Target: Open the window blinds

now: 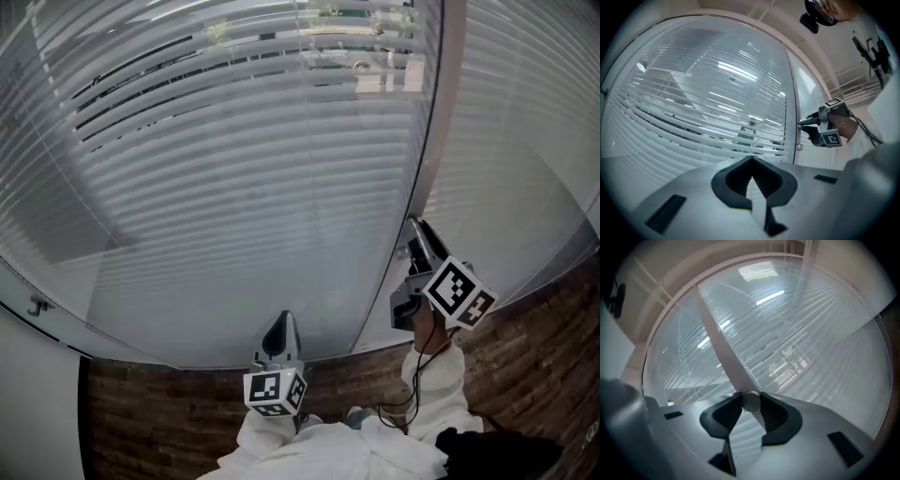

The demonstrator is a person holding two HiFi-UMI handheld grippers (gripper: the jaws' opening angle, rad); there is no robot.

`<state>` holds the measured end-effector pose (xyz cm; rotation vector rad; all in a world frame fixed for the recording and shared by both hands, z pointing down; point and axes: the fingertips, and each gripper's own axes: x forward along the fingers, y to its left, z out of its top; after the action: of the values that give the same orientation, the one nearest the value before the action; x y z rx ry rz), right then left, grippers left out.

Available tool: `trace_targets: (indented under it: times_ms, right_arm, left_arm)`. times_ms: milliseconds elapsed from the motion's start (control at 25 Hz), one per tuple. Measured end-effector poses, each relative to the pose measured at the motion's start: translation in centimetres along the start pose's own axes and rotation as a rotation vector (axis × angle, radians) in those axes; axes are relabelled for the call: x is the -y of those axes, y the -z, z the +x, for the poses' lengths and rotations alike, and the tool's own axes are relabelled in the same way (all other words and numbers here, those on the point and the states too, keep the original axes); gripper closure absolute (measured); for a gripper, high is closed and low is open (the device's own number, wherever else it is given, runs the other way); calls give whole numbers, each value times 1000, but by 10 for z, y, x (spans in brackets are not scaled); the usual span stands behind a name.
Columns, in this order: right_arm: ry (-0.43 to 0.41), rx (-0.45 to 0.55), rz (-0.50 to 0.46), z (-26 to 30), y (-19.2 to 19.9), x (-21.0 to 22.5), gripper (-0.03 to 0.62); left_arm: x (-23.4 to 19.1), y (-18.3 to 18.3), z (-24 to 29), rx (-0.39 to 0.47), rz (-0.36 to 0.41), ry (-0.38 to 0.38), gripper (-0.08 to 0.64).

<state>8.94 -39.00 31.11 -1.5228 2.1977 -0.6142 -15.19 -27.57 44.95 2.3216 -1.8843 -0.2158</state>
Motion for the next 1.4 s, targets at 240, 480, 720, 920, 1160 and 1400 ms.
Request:
trace_targets:
  times_ms: [240, 480, 720, 920, 1160, 1400]
  right_arm:
    - [-23, 42, 203, -1, -2, 2, 460]
    - [-35, 88, 446, -2, -1, 6, 460]
    - [-13, 139, 683, -5, 2, 9, 459]
    - [-16, 193, 811, -6, 4, 10, 460]
    - [-25, 237, 968, -8, 5, 13, 460]
    - [-36, 241, 1091, -6, 7, 16, 460]
  left_arm:
    - [-4, 0, 0, -1, -5, -7, 560]
    - [-4, 3, 0, -4, -18, -9, 560]
    - [-4, 4, -1, -10, -21, -11, 560]
    - [-6, 5, -3, -13, -20, -18, 558]
    - [-14, 2, -5, -9, -11, -37, 560]
    - [-19, -1, -5, -7, 0, -44, 560]
